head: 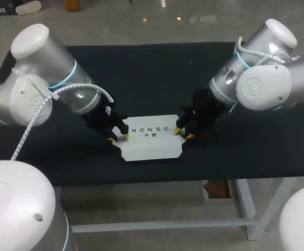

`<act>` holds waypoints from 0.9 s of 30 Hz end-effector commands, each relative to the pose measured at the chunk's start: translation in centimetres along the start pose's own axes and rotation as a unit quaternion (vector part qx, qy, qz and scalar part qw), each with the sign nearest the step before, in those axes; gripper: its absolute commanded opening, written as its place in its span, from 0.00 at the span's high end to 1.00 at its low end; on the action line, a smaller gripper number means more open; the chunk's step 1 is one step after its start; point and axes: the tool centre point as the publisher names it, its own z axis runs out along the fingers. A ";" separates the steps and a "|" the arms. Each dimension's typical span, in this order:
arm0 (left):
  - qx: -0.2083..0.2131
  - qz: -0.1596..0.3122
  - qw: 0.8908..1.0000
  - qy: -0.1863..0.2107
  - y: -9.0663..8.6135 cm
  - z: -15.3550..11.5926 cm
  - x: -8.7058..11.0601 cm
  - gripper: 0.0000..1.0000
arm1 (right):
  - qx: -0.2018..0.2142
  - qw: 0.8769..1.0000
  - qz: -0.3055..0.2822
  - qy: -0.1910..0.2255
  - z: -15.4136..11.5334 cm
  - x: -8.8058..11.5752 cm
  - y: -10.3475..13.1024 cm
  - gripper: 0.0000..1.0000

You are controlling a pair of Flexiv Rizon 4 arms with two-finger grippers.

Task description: Assemble the packaging by folding the flat box into shape, placing the metal phone stand inside, and closing the box properly

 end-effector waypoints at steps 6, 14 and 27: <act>0.004 -0.002 0.999 0.048 0.1 1.3 -0.5 0.53 | 0.003 1.000 -0.001 0.009 0.5 0.0 0.1 0.58; -0.001 -0.011 0.997 0.076 -0.2 1.9 -0.4 0.53 | 0.005 1.000 -0.002 0.016 0.6 0.3 0.0 0.58; -0.006 -0.014 0.995 0.100 -0.5 1.9 0.3 0.52 | 0.001 0.999 0.001 0.042 1.0 0.3 -0.1 0.58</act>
